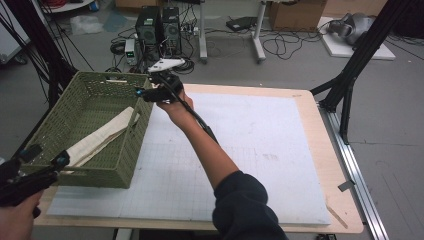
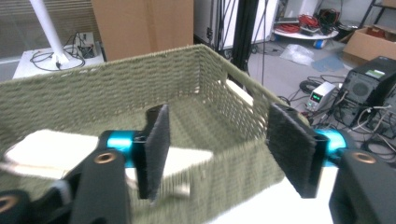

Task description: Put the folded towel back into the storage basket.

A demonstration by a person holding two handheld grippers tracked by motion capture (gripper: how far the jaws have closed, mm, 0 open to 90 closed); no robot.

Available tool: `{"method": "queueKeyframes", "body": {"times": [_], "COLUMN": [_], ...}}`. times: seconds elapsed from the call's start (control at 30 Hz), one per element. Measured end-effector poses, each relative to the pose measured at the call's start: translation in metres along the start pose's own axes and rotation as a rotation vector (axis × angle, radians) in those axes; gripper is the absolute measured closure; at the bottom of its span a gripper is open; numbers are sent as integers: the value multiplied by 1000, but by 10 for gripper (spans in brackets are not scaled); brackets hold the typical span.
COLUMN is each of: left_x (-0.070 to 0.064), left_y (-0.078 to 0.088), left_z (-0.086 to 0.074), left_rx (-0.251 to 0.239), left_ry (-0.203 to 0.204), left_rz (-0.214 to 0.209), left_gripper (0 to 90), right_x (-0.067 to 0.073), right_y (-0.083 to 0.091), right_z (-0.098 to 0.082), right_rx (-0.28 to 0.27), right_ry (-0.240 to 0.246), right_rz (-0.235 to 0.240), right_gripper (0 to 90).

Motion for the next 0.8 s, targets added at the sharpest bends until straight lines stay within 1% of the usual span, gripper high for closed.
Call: {"method": "queueKeyframes", "body": {"times": [0.03,0.07,0.1,0.13,0.17,0.2,0.23,0.3,0.33,0.4,0.43,0.47,0.5,0.53,0.57,0.6,0.63,0.67,0.7,0.8], "left_x": [-11,-11,-23,-28,-28,-34,-45,-57,-64,-77,-77,-84,-91,-102,-107,-107,-112,-117,-128,-141], "left_y": [-9,-9,-19,-24,-24,-30,-40,-50,-55,-64,-64,-69,-74,-84,-88,-88,-93,-97,-105,-116], "left_z": [-3,-3,-6,-7,-7,-8,-11,-13,-16,-21,-21,-25,-29,-35,-38,-38,-41,-43,-47,-52], "left_rx": [9,9,29,40,40,48,59,72,77,86,86,91,102,124,134,134,139,146,159,167], "left_ry": [5,5,-4,-10,-10,-9,-6,-14,-18,-20,-20,-22,-29,-39,-42,-42,-42,-43,-51,-60], "left_rz": [-57,-57,-110,-132,-132,-150,-196,-234,-252,-297,-297,-318,-330,-353,-363,-363,-377,-393,-421,-454], "left_gripper": [180,180,180,181,183,185,186,186,185,183,183,183,183,183,183,183,183,183,185,186], "right_x": [0,0,-2,-3,-4,-4,-5,-6,-6,-7,-7,-7,-6,-6,-6,-5,-5,-5,-4,-4], "right_y": [8,8,24,32,41,50,59,78,88,106,115,115,133,142,150,159,159,168,184,208], "right_z": [-4,-4,-13,-17,-22,-27,-32,-42,-48,-60,-66,-66,-77,-82,-87,-91,-91,-96,-106,-119], "right_rx": [-3,-3,3,4,3,-1,-2,0,11,21,25,25,27,25,27,27,27,28,25,35], "right_ry": [-5,-5,-12,-16,-25,-32,-32,-26,-23,-27,-28,-28,-28,-29,-30,-34,-34,-36,-42,-51], "right_rz": [12,12,8,9,4,-4,-9,-23,-24,-40,-46,-46,-52,-62,-69,-74,-74,-83,-101,-126], "right_gripper": [357,357,293,267,247,234,220,206,206,206,206,206,206,206,206,206,206,205,206,206]}}
Point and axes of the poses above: each handheld gripper's, and its own axes: y roughly backward along the jaws, z roughly out of its top, x roughly to its left, the point moved 3 cm from there along -y, roughly forward along the jaws, and after that the axes turned 14 degrees about y, right-handed, at the moved point
